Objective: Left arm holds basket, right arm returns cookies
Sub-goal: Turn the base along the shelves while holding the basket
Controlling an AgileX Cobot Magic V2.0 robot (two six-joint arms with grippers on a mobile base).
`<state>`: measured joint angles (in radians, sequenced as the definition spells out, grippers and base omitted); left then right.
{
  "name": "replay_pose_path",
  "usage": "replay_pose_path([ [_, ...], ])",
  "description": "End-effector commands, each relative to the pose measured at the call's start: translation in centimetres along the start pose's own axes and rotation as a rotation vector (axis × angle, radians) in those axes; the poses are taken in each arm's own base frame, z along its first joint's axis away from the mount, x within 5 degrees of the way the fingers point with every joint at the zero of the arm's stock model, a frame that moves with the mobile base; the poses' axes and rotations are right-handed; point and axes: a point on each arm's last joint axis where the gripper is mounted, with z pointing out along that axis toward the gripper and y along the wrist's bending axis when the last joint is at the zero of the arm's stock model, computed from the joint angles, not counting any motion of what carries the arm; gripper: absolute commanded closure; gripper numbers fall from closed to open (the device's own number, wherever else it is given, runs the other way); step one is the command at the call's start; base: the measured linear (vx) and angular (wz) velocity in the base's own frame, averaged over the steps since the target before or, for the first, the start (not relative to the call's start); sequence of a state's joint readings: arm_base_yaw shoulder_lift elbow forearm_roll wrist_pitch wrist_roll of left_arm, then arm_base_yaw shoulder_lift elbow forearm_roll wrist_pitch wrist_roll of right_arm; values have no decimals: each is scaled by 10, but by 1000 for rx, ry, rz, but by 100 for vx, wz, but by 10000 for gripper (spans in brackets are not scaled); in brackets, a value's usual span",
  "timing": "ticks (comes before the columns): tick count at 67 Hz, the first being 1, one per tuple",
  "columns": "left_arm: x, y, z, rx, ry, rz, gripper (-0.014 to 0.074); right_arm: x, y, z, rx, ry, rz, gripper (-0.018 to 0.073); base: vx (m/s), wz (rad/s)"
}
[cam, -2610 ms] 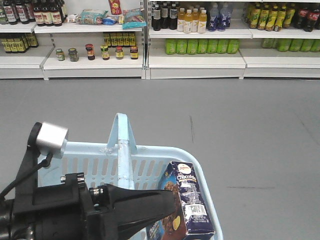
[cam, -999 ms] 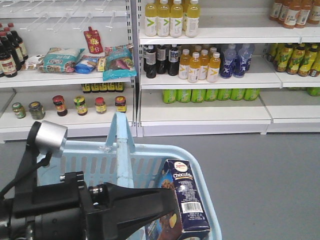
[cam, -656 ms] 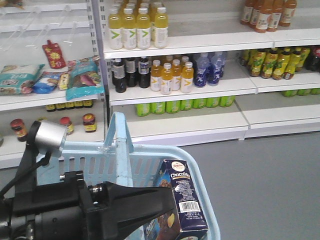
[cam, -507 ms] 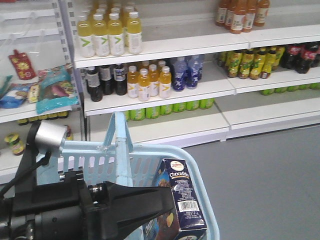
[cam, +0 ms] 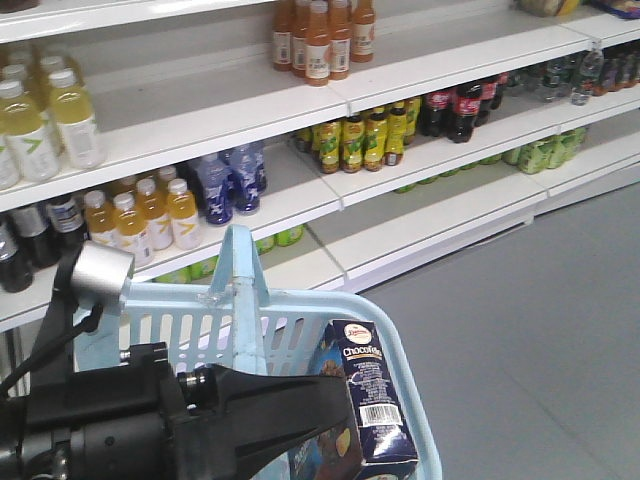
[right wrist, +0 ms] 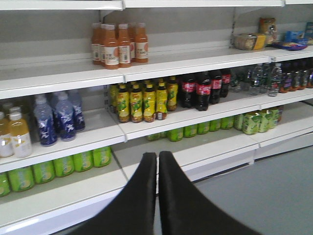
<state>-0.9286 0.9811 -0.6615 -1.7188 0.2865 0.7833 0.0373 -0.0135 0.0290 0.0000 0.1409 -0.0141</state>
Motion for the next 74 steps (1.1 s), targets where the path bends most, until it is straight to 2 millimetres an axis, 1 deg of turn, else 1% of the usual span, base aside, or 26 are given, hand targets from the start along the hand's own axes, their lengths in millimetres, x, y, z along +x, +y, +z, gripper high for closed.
replay_pose_path([
  [1, -7, -17, -5, 79, -20, -27, 603, -6, 0, -1, 8, -76, -8, 567, 38, -50],
  [30, -7, -17, -5, 79, -20, -27, 603, -6, 0, -1, 8, -76, -8, 567, 39, -51],
  [59, -7, -17, -5, 79, -20, -27, 603, -6, 0, -1, 8, -76, -8, 567, 37, -61],
  [74, -7, -17, -5, 79, -20, -27, 603, -6, 0, -1, 8, -76, -8, 567, 35, -45],
])
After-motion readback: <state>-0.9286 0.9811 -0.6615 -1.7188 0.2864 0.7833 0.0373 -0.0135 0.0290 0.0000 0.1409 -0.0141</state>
